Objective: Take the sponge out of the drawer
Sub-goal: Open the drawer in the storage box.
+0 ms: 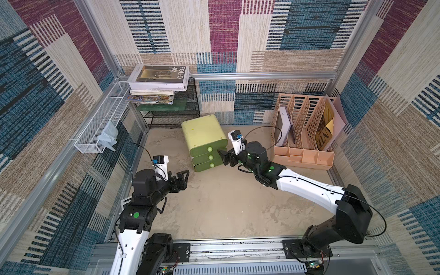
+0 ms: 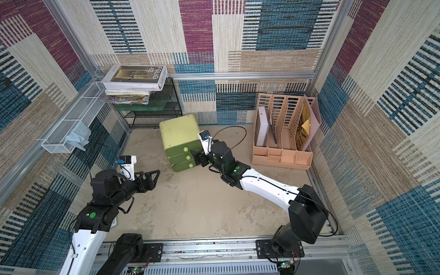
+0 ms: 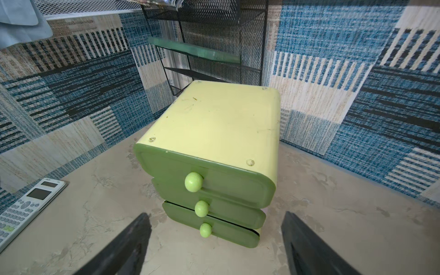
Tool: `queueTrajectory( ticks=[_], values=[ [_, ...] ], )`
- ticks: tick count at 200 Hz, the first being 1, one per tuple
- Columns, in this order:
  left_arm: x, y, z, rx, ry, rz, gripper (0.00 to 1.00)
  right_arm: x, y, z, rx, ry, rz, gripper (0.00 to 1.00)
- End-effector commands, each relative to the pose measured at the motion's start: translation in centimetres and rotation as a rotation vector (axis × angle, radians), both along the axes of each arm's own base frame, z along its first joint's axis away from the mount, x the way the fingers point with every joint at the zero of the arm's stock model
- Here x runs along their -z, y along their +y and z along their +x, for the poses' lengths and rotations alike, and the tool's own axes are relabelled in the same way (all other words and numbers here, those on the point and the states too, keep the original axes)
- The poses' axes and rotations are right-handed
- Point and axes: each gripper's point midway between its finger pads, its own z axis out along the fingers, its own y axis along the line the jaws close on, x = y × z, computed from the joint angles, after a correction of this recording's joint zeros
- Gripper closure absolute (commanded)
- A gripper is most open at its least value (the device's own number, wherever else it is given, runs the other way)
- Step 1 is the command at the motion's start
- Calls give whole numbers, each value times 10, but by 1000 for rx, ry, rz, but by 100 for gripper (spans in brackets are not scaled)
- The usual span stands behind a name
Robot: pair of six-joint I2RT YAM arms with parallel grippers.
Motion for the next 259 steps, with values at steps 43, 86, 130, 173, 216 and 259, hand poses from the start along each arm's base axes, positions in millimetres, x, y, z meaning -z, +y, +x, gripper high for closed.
queueTrajectory(
  ticks=[43,86,130,173,216,259],
  values=[
    [0,5,5,-18,-6,29,10,22,31,21,31,45,-36,18],
    [1,4,5,-18,-4,30,10,37,41,25,31,74,-53,27],
    [1,5,5,-18,-4,29,10,43,50,31,62,100,-39,29],
    [1,4,5,-15,-7,30,10,54,57,38,95,127,-19,33],
    [0,4,5,-13,-10,30,10,61,67,41,115,132,-9,36],
    [0,4,5,-10,-11,31,9,64,66,44,156,130,6,42]
  ],
)
